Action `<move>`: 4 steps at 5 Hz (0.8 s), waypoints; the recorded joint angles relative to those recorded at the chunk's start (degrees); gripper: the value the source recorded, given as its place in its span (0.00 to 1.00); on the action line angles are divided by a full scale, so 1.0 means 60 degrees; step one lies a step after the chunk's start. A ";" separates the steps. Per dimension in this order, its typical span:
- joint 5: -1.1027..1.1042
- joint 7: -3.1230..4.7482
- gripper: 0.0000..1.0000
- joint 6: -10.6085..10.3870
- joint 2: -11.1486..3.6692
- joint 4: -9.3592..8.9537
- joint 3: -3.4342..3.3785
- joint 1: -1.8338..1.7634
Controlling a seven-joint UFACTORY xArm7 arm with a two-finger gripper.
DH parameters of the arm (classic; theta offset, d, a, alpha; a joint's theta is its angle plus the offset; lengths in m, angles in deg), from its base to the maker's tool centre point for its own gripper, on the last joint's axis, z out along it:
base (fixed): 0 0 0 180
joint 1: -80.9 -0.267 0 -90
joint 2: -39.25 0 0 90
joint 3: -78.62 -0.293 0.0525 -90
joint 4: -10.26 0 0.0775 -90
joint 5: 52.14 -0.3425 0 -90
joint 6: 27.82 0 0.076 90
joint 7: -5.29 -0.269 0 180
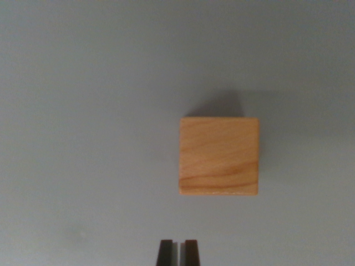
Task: Push wooden cube
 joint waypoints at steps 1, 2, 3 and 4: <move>0.0000 0.0000 0.00 0.0000 0.0000 0.0000 0.0000 0.0000; -0.0010 0.0129 0.00 -0.0353 -0.0147 -0.0226 0.0045 0.0051; -0.0010 0.0129 0.00 -0.0353 -0.0147 -0.0226 0.0045 0.0051; -0.0020 0.0246 0.00 -0.0672 -0.0281 -0.0431 0.0085 0.0098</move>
